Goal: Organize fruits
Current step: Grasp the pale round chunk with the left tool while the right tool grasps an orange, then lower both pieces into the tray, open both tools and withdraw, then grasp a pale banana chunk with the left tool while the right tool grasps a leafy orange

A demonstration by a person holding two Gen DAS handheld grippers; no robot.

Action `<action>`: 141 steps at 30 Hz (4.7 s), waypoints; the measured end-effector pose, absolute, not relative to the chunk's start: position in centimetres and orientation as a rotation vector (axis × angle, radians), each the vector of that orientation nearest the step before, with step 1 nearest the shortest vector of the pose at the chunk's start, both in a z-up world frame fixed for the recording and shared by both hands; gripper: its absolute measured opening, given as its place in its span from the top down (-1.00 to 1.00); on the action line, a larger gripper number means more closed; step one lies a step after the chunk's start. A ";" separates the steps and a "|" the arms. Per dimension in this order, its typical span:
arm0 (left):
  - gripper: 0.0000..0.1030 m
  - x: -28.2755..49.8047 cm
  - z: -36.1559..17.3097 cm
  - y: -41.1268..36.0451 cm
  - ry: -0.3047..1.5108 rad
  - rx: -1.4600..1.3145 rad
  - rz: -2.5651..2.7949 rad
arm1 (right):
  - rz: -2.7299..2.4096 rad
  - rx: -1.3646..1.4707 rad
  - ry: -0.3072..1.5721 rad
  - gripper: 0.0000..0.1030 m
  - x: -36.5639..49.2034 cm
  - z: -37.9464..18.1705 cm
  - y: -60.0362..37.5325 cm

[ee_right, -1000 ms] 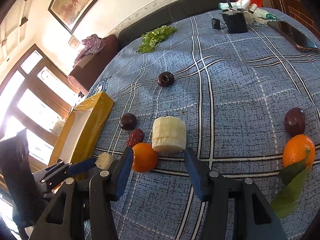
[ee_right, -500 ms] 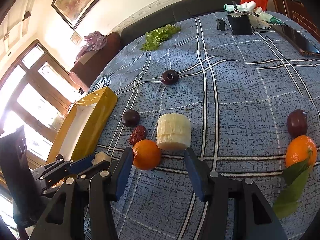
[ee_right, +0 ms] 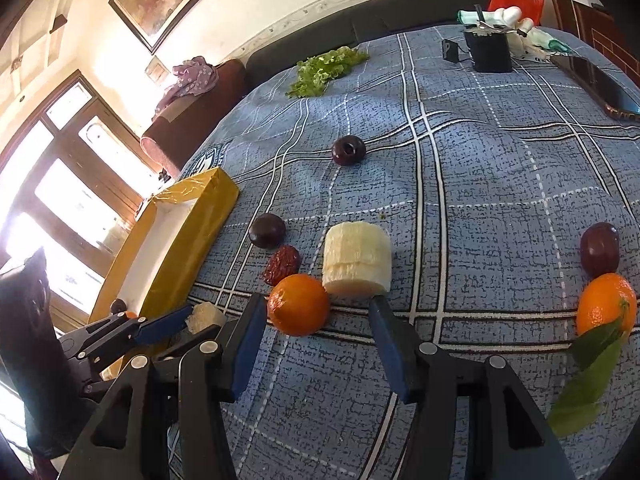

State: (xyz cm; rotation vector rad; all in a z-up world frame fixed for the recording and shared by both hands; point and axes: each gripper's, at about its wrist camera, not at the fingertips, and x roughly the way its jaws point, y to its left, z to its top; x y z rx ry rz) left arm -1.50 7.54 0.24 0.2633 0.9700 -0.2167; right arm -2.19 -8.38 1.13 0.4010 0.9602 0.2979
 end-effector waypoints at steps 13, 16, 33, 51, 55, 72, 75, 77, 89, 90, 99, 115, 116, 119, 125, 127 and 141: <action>0.45 -4.3 3.7 10.4 0.900 0.074 -0.259 | 0.305 0.286 0.963 -0.12 -2.0 1.3 -5.9; 0.45 -5.4 4.5 12.0 0.880 0.028 -0.249 | 0.253 0.230 0.969 -0.08 -1.8 1.4 -4.9; 0.44 -10.4 4.4 29.2 0.839 -0.233 0.071 | 0.356 0.159 0.916 0.25 -6.5 6.8 2.1; 0.44 -7.8 2.2 32.9 0.900 -0.283 0.074 | 0.531 -0.125 1.007 0.24 -6.4 3.7 17.2; 0.38 -7.6 1.9 33.0 0.909 -0.306 0.032 | 0.534 -0.133 1.032 0.24 -6.3 2.7 17.7; -0.63 -12.0 6.3 35.0 0.758 -0.565 0.115 | 0.492 0.038 0.961 0.08 -8.2 5.8 12.4; -0.63 -12.5 6.8 33.8 0.744 -0.562 0.096 | 0.459 0.094 0.942 0.05 -8.9 6.4 10.0; -0.63 -12.7 7.4 32.2 0.737 -0.534 0.074 | 0.442 0.136 0.931 0.04 -9.2 6.8 8.2; -0.63 -12.3 9.0 21.1 0.794 -0.355 -0.159 | 0.118 0.263 0.859 -0.02 -12.5 8.2 -9.9; -0.63 -12.2 9.0 20.3 0.802 -0.345 -0.171 | 0.081 0.279 0.856 -0.02 -12.7 8.3 -11.8; -0.63 -10.6 7.4 14.5 0.875 -0.257 -0.257 | -0.058 0.412 0.836 -0.03 -12.4 8.1 -20.7; -0.62 -3.6 5.4 6.8 0.958 -0.133 -0.329 | -0.080 0.412 0.899 -0.02 -6.4 2.2 -20.0; -0.62 -2.9 5.0 6.2 0.965 -0.126 -0.341 | -0.074 0.415 0.897 -0.02 -6.4 2.2 -20.1; -0.62 -1.2 4.2 4.5 0.978 -0.103 -0.354 | -0.058 0.444 0.885 -0.02 -6.4 2.0 -20.5; -0.62 2.0 2.7 1.0 0.992 -0.040 -0.388 | -0.057 0.432 0.880 -0.02 -6.4 2.0 -20.2; -0.61 2.7 2.3 -0.1 0.989 -0.010 -0.400 | -0.057 0.424 0.881 -0.02 -6.4 2.1 -20.0; 0.19 4.4 0.1 -2.7 1.011 0.115 -0.397 | -0.044 0.419 0.886 -0.04 -6.4 2.0 -20.0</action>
